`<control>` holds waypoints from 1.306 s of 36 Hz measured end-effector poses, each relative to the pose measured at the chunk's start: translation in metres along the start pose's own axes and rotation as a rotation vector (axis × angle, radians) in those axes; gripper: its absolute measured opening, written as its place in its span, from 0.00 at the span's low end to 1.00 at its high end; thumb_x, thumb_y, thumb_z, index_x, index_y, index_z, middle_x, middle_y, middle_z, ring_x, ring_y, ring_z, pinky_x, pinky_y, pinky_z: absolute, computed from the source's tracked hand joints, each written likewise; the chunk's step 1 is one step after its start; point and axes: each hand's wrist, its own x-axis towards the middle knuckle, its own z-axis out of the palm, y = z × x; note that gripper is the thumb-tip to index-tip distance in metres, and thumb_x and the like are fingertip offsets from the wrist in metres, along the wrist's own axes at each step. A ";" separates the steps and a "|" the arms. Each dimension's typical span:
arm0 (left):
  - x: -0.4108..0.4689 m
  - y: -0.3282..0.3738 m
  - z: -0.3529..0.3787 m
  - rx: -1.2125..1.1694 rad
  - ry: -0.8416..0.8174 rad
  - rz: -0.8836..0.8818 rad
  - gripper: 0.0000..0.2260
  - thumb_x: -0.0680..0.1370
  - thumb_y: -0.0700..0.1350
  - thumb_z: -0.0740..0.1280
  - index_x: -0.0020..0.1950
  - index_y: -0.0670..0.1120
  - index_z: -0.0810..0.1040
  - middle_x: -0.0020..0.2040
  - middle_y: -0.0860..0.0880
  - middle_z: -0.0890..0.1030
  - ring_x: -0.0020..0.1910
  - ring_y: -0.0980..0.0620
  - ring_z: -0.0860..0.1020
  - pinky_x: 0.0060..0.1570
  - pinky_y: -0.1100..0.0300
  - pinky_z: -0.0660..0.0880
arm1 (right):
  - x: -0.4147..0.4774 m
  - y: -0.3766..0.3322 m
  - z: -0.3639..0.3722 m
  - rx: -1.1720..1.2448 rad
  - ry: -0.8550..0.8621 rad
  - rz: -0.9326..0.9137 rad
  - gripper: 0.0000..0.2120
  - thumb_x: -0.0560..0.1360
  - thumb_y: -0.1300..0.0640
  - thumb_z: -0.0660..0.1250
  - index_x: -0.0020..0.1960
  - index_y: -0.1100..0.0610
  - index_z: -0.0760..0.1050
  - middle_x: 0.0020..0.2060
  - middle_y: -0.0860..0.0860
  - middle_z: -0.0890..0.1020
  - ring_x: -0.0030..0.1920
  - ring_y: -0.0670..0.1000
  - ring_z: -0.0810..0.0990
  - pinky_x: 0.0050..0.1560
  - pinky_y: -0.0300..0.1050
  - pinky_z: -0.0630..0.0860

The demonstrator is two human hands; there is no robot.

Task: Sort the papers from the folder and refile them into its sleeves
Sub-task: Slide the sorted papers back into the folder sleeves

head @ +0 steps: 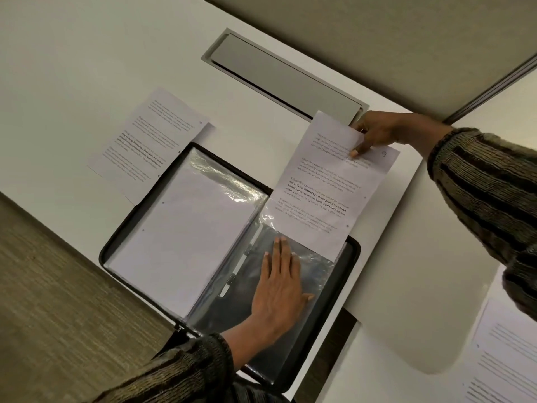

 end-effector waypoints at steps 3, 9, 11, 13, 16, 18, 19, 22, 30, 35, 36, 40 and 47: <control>-0.004 -0.008 0.007 0.009 0.040 0.025 0.46 0.83 0.71 0.55 0.86 0.40 0.42 0.83 0.38 0.29 0.83 0.39 0.31 0.83 0.37 0.46 | 0.001 0.000 0.006 -0.012 -0.020 -0.010 0.17 0.72 0.57 0.81 0.59 0.57 0.83 0.51 0.48 0.83 0.54 0.54 0.80 0.58 0.49 0.77; -0.015 -0.034 0.002 -0.066 0.107 -0.006 0.50 0.81 0.76 0.49 0.85 0.40 0.36 0.84 0.40 0.30 0.84 0.42 0.31 0.83 0.40 0.40 | 0.008 0.004 0.020 -0.054 -0.041 0.010 0.17 0.71 0.56 0.82 0.58 0.56 0.85 0.54 0.52 0.84 0.54 0.54 0.81 0.62 0.54 0.79; -0.021 -0.047 0.003 -0.123 0.119 -0.031 0.51 0.81 0.75 0.55 0.85 0.41 0.35 0.84 0.42 0.29 0.84 0.43 0.31 0.83 0.42 0.38 | 0.010 0.003 0.025 -0.075 -0.051 0.024 0.16 0.71 0.55 0.83 0.56 0.57 0.85 0.54 0.53 0.85 0.54 0.56 0.82 0.61 0.55 0.80; -0.027 -0.061 0.004 -0.147 0.123 -0.041 0.52 0.81 0.74 0.57 0.85 0.41 0.35 0.84 0.42 0.30 0.84 0.44 0.32 0.84 0.42 0.40 | 0.012 0.002 0.032 -0.083 -0.064 0.043 0.18 0.70 0.54 0.83 0.57 0.57 0.86 0.53 0.53 0.86 0.54 0.56 0.84 0.61 0.56 0.81; -0.034 -0.079 0.006 -0.113 0.161 -0.033 0.53 0.80 0.74 0.60 0.86 0.39 0.40 0.85 0.40 0.35 0.85 0.41 0.36 0.83 0.39 0.45 | 0.015 -0.001 0.042 -0.074 -0.084 0.051 0.18 0.68 0.53 0.84 0.55 0.55 0.86 0.52 0.53 0.87 0.53 0.55 0.85 0.60 0.56 0.82; -0.039 -0.089 0.006 -0.146 0.173 -0.023 0.53 0.79 0.73 0.62 0.86 0.39 0.41 0.86 0.40 0.36 0.85 0.40 0.38 0.83 0.37 0.48 | 0.016 -0.004 0.051 -0.081 -0.098 0.043 0.18 0.68 0.52 0.84 0.55 0.55 0.86 0.53 0.53 0.87 0.53 0.54 0.85 0.60 0.56 0.82; -0.043 -0.093 0.005 -0.163 0.178 -0.018 0.53 0.79 0.73 0.62 0.86 0.40 0.40 0.86 0.40 0.36 0.85 0.41 0.38 0.83 0.37 0.49 | 0.016 -0.007 0.056 -0.091 -0.104 0.038 0.18 0.68 0.52 0.85 0.55 0.55 0.86 0.52 0.52 0.87 0.53 0.53 0.84 0.60 0.55 0.82; -0.052 -0.106 0.003 -0.193 0.184 0.015 0.53 0.80 0.73 0.62 0.86 0.40 0.40 0.86 0.42 0.37 0.86 0.42 0.39 0.84 0.40 0.51 | 0.015 -0.015 0.071 -0.111 -0.132 0.027 0.17 0.66 0.50 0.86 0.51 0.50 0.86 0.50 0.49 0.87 0.52 0.52 0.85 0.57 0.52 0.82; -0.072 -0.137 0.001 -0.093 0.172 0.087 0.51 0.79 0.73 0.62 0.86 0.39 0.46 0.87 0.41 0.42 0.86 0.42 0.44 0.81 0.45 0.50 | 0.010 -0.036 0.107 -0.095 -0.214 0.039 0.24 0.65 0.50 0.86 0.59 0.52 0.86 0.51 0.47 0.87 0.52 0.50 0.85 0.58 0.51 0.83; -0.077 -0.153 -0.004 -0.011 0.133 0.165 0.51 0.80 0.74 0.60 0.86 0.39 0.47 0.87 0.40 0.43 0.86 0.41 0.45 0.81 0.43 0.50 | 0.005 -0.041 0.127 -0.070 -0.186 0.049 0.24 0.68 0.49 0.84 0.61 0.55 0.85 0.53 0.49 0.87 0.54 0.53 0.84 0.54 0.45 0.78; -0.077 -0.155 -0.005 -0.002 0.122 0.177 0.51 0.80 0.74 0.60 0.86 0.39 0.47 0.87 0.40 0.43 0.86 0.41 0.44 0.81 0.43 0.50 | 0.004 -0.042 0.130 -0.052 -0.172 0.053 0.24 0.69 0.47 0.83 0.60 0.56 0.84 0.53 0.50 0.86 0.55 0.53 0.84 0.54 0.46 0.78; -0.078 -0.162 -0.011 0.002 0.099 0.217 0.50 0.80 0.74 0.58 0.86 0.40 0.46 0.87 0.40 0.42 0.86 0.41 0.43 0.81 0.43 0.49 | 0.001 -0.048 0.141 -0.019 0.060 0.059 0.23 0.77 0.38 0.73 0.59 0.55 0.80 0.52 0.48 0.78 0.54 0.53 0.77 0.54 0.47 0.71; -0.075 -0.170 -0.019 0.026 0.035 0.236 0.46 0.82 0.75 0.52 0.87 0.45 0.40 0.86 0.46 0.34 0.85 0.47 0.35 0.82 0.51 0.39 | 0.001 -0.056 0.160 0.072 0.336 0.031 0.05 0.77 0.54 0.75 0.52 0.53 0.84 0.46 0.48 0.81 0.51 0.53 0.81 0.50 0.44 0.70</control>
